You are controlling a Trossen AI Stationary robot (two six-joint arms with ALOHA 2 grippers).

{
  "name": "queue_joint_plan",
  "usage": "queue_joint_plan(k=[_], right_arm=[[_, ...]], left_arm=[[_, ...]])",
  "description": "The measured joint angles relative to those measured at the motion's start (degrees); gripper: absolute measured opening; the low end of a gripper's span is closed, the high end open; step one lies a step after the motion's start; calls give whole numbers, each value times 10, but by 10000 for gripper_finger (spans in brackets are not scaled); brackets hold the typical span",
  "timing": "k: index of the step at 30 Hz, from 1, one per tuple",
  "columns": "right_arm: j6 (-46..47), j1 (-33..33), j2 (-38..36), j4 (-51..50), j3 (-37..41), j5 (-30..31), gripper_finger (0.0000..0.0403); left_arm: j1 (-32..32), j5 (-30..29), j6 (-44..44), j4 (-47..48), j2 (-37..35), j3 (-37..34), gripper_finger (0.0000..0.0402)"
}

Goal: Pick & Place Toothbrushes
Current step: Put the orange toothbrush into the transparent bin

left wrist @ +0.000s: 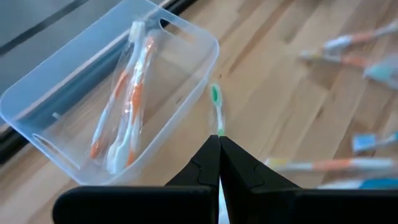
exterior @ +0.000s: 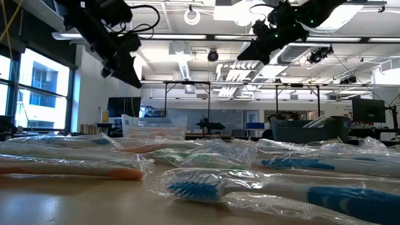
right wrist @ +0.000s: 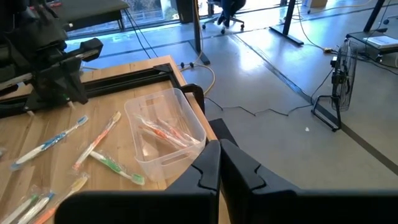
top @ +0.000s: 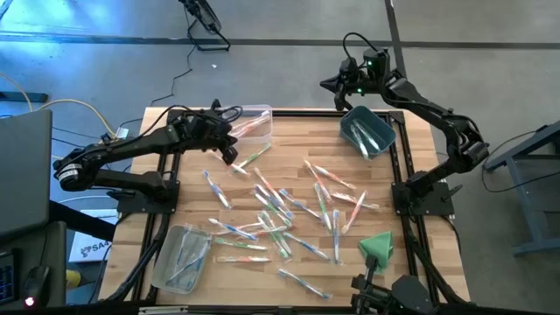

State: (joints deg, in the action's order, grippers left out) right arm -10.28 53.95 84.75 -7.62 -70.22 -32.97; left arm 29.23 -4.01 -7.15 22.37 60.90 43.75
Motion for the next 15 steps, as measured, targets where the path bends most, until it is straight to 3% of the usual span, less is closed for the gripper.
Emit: queue_joint_plan(k=[6,15], right_arm=[[2,0,0,0,0,0,2],[16,0,0,0,0,0,2]], left_arm=[[0,0,74,23,8,0,17],[0,0,135,18,37,1,113]])
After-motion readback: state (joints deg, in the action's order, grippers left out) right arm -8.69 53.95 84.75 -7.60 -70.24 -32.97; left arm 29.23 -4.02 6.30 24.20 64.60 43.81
